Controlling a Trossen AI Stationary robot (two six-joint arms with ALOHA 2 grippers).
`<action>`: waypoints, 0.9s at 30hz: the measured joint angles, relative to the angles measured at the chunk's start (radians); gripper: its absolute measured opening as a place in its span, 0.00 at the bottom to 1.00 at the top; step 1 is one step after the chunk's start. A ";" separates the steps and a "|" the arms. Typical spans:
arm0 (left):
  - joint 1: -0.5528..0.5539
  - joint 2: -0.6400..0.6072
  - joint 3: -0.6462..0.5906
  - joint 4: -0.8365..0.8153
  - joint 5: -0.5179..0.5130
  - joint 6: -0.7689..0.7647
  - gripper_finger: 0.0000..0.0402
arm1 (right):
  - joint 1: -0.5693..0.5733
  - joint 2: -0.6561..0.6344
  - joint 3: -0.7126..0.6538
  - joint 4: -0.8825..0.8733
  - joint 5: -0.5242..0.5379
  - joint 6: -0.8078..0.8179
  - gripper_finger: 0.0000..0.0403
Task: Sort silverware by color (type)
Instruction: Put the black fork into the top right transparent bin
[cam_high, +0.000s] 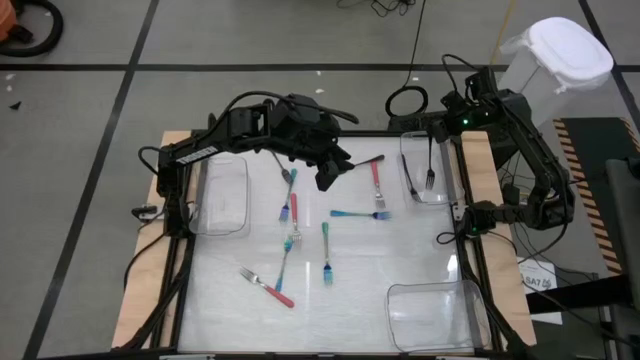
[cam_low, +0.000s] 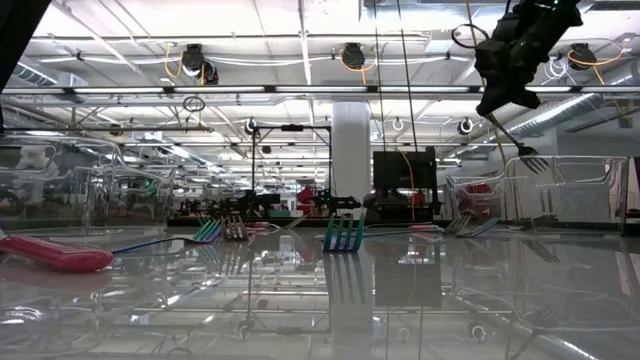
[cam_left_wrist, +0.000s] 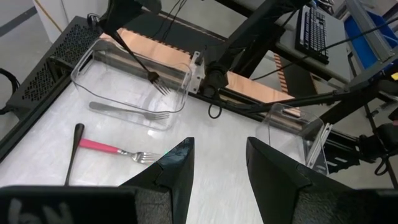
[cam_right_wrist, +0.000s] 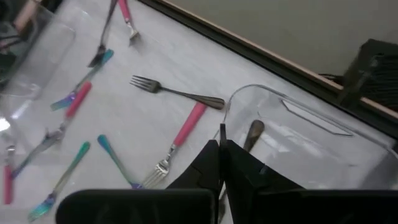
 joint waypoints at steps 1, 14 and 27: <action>-0.001 0.000 0.000 0.000 0.000 0.000 0.37 | 0.013 -0.013 0.000 0.001 0.024 0.011 0.01; -0.006 0.000 0.000 0.000 0.000 0.041 0.37 | 0.082 -0.176 -0.265 0.198 0.131 0.203 0.01; -0.006 0.000 0.000 0.000 0.010 0.050 0.37 | 0.087 -0.138 -0.323 0.272 0.152 0.217 0.01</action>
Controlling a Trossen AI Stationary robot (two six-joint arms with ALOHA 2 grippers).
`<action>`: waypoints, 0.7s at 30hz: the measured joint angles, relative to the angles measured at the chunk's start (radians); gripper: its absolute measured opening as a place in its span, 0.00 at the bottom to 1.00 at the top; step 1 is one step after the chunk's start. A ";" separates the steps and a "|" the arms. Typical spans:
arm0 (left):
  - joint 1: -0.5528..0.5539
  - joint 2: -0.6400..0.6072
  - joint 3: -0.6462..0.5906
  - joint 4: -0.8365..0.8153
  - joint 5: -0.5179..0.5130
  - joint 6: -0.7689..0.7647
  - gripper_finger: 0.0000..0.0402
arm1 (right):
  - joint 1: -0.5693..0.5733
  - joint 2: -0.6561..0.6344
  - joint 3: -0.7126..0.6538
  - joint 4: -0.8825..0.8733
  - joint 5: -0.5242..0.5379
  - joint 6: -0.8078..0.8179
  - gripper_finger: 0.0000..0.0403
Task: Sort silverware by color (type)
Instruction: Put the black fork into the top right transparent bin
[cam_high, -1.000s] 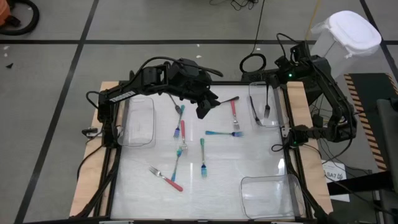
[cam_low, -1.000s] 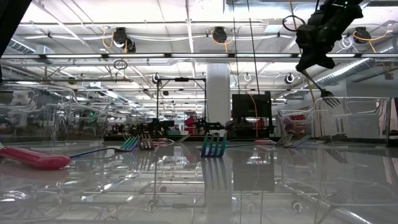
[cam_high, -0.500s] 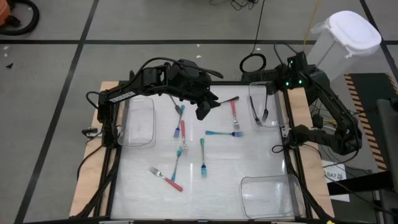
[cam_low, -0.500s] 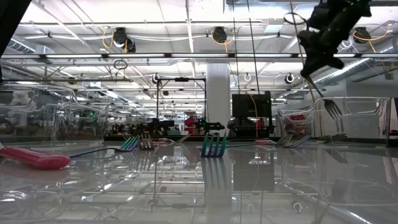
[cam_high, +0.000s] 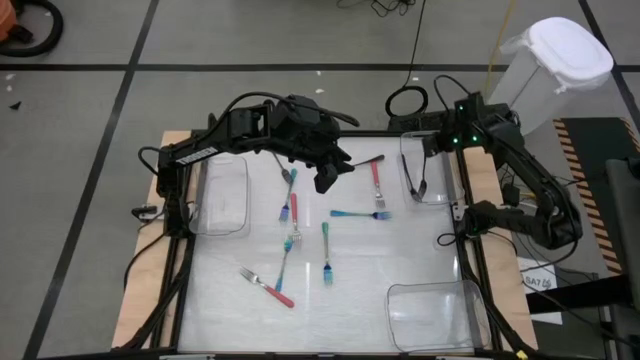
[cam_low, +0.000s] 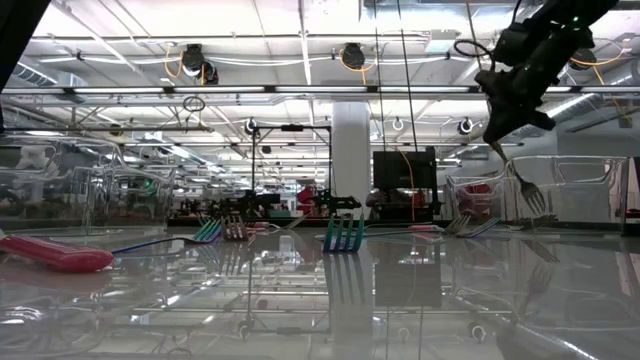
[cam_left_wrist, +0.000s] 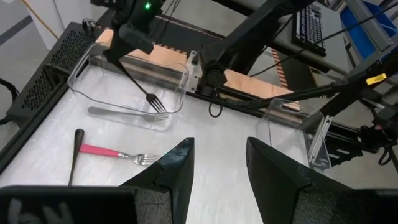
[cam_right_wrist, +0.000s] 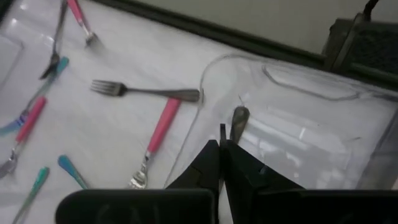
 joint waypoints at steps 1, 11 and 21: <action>0.000 0.000 0.000 0.000 0.000 0.000 0.37 | 0.003 0.011 0.000 -0.001 0.000 -0.003 0.01; 0.000 0.000 0.000 0.000 0.000 -0.005 0.37 | 0.024 0.073 0.000 0.006 0.000 0.003 0.07; 0.000 0.000 0.000 0.000 0.000 -0.006 0.37 | 0.024 0.101 0.000 0.003 0.001 -0.004 0.09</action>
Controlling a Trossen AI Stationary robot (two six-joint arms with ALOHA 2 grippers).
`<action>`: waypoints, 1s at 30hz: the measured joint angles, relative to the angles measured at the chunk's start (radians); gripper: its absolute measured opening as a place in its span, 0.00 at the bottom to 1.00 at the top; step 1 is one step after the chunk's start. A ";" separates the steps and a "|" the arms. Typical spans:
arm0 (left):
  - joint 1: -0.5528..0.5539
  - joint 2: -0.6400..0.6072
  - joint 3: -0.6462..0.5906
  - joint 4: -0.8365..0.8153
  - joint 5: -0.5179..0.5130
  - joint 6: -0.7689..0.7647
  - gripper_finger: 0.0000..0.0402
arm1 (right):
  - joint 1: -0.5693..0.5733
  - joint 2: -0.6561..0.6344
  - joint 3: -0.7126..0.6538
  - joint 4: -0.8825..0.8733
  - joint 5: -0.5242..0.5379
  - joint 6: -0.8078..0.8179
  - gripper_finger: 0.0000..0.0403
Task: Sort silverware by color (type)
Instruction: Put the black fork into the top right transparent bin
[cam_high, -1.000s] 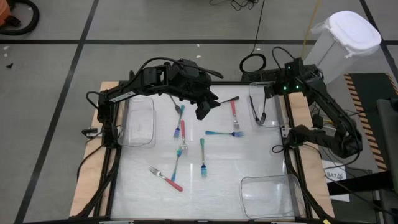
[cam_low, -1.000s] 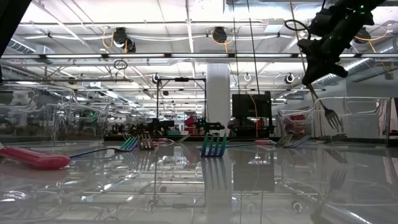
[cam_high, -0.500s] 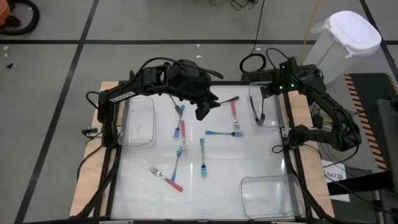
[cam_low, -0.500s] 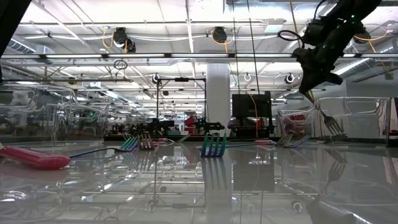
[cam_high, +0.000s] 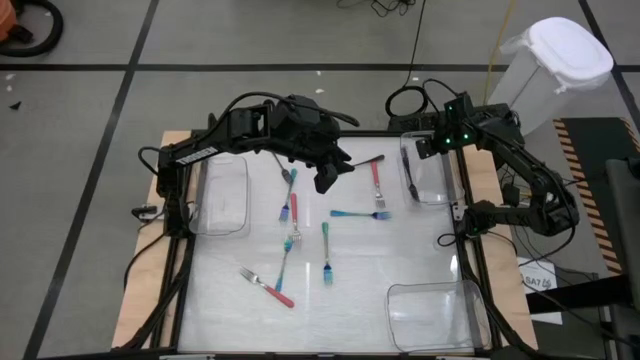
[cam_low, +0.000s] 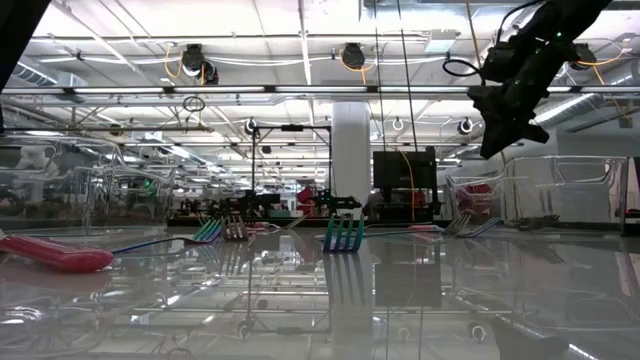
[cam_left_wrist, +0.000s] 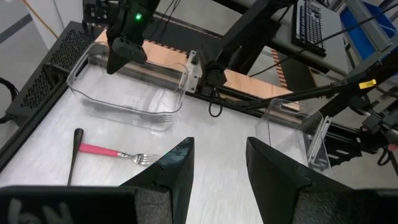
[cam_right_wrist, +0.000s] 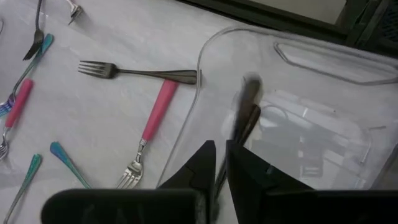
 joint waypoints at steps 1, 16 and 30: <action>0.000 0.000 0.000 0.000 0.000 0.000 0.37 | 0.000 0.002 0.000 0.000 0.000 0.000 0.09; 0.002 0.000 0.000 -0.037 -0.005 -0.001 0.37 | 0.039 -0.091 0.000 -0.004 -0.002 0.086 0.18; 0.017 0.000 0.000 -0.120 -0.175 0.136 0.37 | 0.253 -0.320 0.000 0.012 0.027 0.381 0.18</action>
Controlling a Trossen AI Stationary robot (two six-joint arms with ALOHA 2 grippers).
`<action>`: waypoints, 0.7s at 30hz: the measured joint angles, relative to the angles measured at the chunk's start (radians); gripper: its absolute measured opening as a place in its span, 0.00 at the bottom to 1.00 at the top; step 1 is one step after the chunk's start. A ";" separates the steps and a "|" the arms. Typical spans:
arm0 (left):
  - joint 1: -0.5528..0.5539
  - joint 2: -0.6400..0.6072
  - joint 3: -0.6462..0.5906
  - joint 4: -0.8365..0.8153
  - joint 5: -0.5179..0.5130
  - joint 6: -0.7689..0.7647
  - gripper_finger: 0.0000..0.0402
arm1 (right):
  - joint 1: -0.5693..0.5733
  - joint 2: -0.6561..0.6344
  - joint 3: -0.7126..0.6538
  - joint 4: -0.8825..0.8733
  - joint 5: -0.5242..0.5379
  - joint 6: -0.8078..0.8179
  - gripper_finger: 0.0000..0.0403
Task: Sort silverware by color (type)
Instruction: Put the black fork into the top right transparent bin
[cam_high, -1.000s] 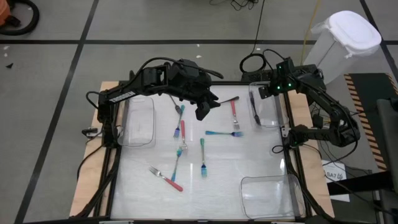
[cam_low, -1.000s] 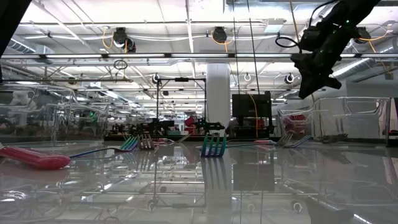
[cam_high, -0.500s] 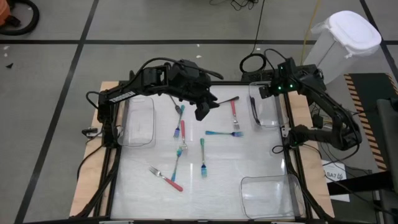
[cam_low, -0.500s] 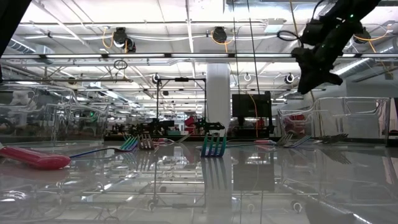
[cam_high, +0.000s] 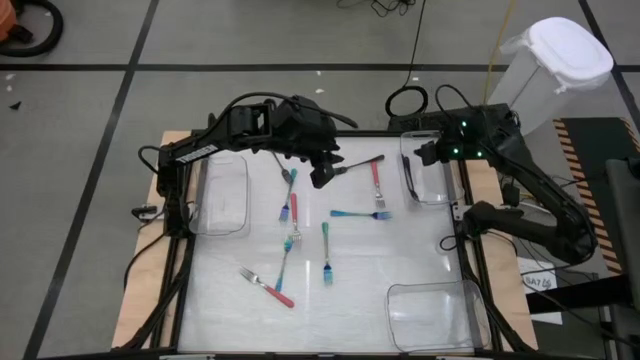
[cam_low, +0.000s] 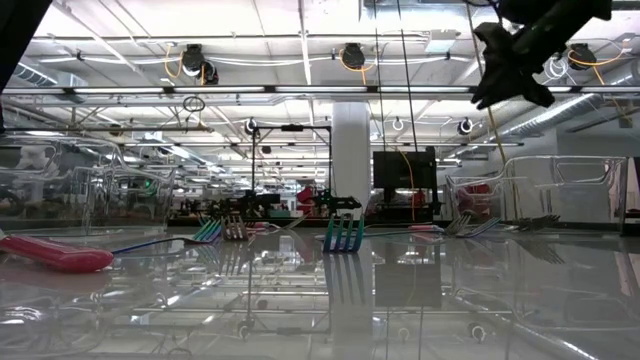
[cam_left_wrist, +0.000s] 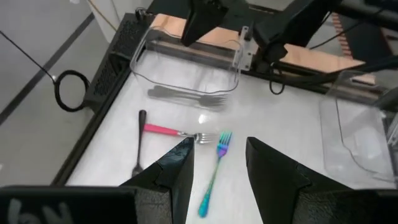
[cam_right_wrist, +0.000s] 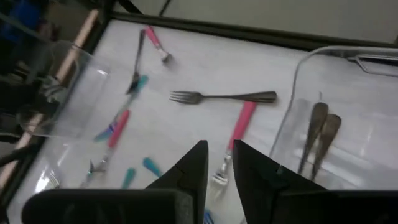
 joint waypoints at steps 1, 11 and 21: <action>0.000 0.000 0.000 0.000 0.000 0.012 0.37 | 0.018 -0.010 0.000 0.008 0.001 0.019 0.18; -0.002 0.000 0.000 -0.019 -0.001 0.030 0.37 | 0.189 -0.032 0.024 0.173 0.032 0.188 0.18; 0.074 0.021 -0.001 -0.027 -0.018 -0.003 0.37 | 0.310 0.085 0.243 0.132 0.108 0.129 0.18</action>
